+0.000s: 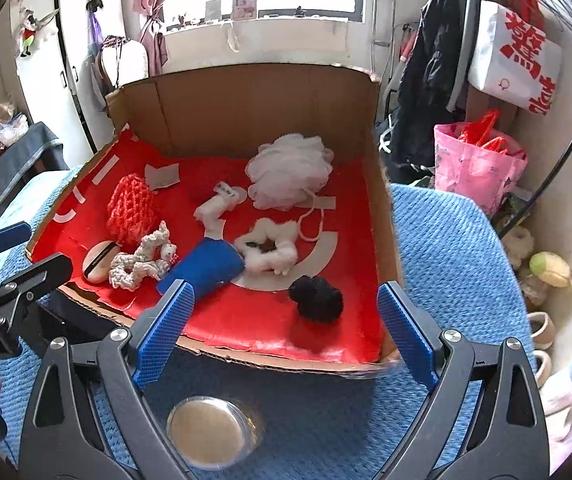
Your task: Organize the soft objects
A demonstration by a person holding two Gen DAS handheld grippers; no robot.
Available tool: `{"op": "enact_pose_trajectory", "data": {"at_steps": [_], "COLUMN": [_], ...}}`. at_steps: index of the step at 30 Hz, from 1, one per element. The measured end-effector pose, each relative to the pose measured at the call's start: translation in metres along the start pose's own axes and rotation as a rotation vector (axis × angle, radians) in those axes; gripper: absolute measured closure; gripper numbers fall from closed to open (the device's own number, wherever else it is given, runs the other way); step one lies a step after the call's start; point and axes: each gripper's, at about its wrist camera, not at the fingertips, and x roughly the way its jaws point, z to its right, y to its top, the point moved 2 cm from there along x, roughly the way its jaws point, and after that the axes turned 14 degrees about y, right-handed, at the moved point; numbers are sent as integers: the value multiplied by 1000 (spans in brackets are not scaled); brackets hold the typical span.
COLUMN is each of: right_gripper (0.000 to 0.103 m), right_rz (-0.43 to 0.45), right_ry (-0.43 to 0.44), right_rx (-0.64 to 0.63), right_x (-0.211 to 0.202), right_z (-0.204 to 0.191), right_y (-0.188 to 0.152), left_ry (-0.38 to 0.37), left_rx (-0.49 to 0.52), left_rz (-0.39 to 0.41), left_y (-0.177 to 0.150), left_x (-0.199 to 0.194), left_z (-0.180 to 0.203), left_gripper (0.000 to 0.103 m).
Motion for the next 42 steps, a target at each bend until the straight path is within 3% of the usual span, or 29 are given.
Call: {"op": "enact_pose_trajectory", "data": {"at_steps": [20, 42], "right_gripper": [9, 9], "right_rz": [-22, -37], "right_ry": [-37, -44], "right_rx": [24, 23], "right_x": [26, 32], "right_z": [8, 8], "right_y": [-11, -13], "left_ry": [28, 38], "left_rx": [29, 29], "left_rz": [-54, -57], "left_y": [-12, -11], "left_x": [32, 36], "left_z": [8, 8], "left_gripper": [0, 0]}}
